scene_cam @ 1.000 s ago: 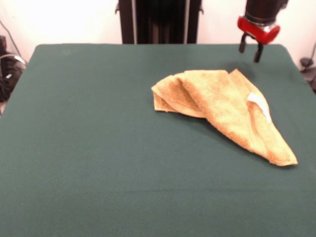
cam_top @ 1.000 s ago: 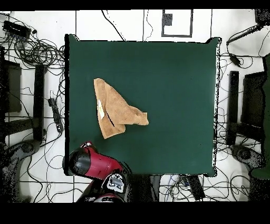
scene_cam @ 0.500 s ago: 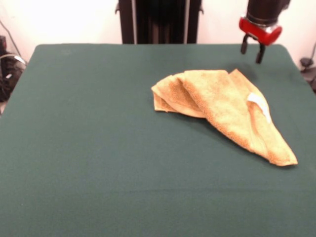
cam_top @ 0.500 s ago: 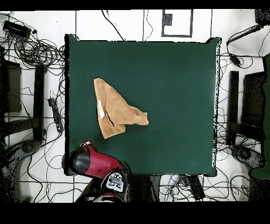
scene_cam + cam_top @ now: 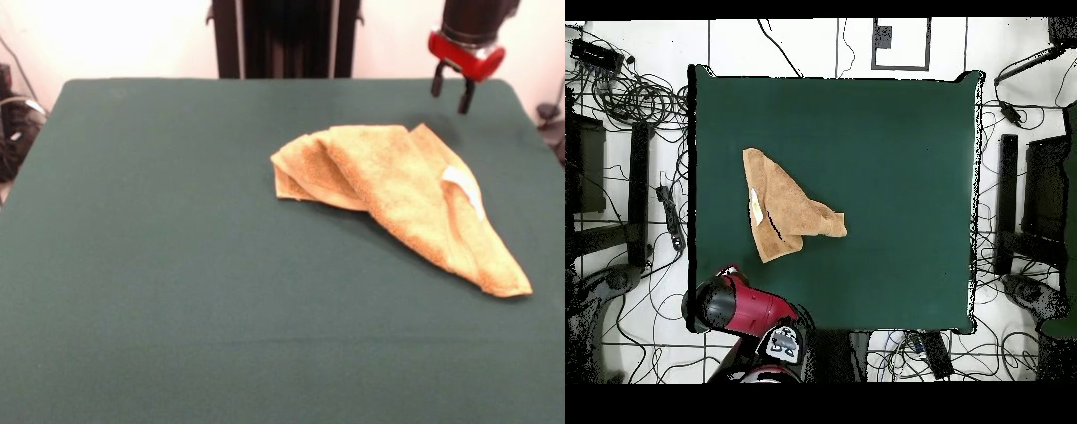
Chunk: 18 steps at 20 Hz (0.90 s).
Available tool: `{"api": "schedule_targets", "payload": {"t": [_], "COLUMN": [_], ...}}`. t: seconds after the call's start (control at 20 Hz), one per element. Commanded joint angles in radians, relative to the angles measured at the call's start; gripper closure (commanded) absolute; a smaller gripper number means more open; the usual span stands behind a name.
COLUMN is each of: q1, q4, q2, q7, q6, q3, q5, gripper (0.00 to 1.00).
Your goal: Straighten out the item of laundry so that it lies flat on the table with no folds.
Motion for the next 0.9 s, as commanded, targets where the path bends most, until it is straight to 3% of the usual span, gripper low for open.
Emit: {"api": "schedule_targets", "payload": {"t": [0.05,0.3,0.5,0.9], "q1": [0.008,-0.014,-0.034,-0.075], "q4": [-0.076,-0.065,-0.072,-0.144], "q2": [-0.001,-0.039,-0.055,-0.045], "q7": [0.179,0.166,0.188,0.137], "q6": [0.116,0.131,0.072,0.011], "q3": [-0.005,-0.016,-0.022,-0.054], "q5": [0.062,0.047,0.066,0.035], "gripper": [0.00,0.00,0.00,0.00]}}
